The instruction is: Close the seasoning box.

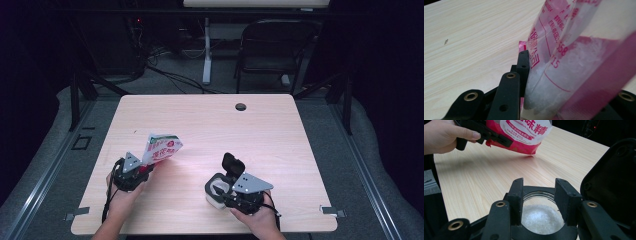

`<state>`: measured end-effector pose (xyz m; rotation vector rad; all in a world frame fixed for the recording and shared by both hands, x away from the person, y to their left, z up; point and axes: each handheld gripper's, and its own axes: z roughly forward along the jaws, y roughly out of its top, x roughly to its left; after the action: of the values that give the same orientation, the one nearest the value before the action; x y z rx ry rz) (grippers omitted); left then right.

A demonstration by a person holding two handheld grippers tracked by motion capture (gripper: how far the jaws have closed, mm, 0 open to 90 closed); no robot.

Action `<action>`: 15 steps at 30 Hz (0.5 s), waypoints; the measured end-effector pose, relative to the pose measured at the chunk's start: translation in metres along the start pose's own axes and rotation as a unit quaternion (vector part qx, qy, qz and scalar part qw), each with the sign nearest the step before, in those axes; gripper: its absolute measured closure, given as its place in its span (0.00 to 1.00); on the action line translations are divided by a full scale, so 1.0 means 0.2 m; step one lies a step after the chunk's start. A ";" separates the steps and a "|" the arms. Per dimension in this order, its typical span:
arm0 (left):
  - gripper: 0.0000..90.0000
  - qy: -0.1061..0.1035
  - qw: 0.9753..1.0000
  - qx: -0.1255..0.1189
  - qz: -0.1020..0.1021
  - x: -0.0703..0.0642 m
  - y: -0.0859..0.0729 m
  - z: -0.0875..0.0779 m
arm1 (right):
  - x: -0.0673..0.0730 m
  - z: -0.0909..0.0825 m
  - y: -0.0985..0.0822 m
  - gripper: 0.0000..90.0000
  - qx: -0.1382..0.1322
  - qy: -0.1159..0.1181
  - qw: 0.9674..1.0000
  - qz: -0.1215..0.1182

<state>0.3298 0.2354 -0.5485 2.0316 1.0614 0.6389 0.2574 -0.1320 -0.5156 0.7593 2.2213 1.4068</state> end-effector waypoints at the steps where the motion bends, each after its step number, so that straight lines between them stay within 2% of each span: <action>1: 0.83 0.002 1.000 0.000 -0.001 0.01 0.00 0.00 | 0.00 0.00 0.00 0.66 0.000 0.000 1.000 0.000; 15: 0.83 0.025 1.000 0.004 -0.017 0.07 -0.02 -0.02 | 0.00 0.00 0.00 0.66 0.000 -0.001 1.000 -0.001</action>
<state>0.3322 0.2501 -0.5469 2.0103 1.1269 0.6719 0.2574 -0.1321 -0.5156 0.7583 2.2199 1.4052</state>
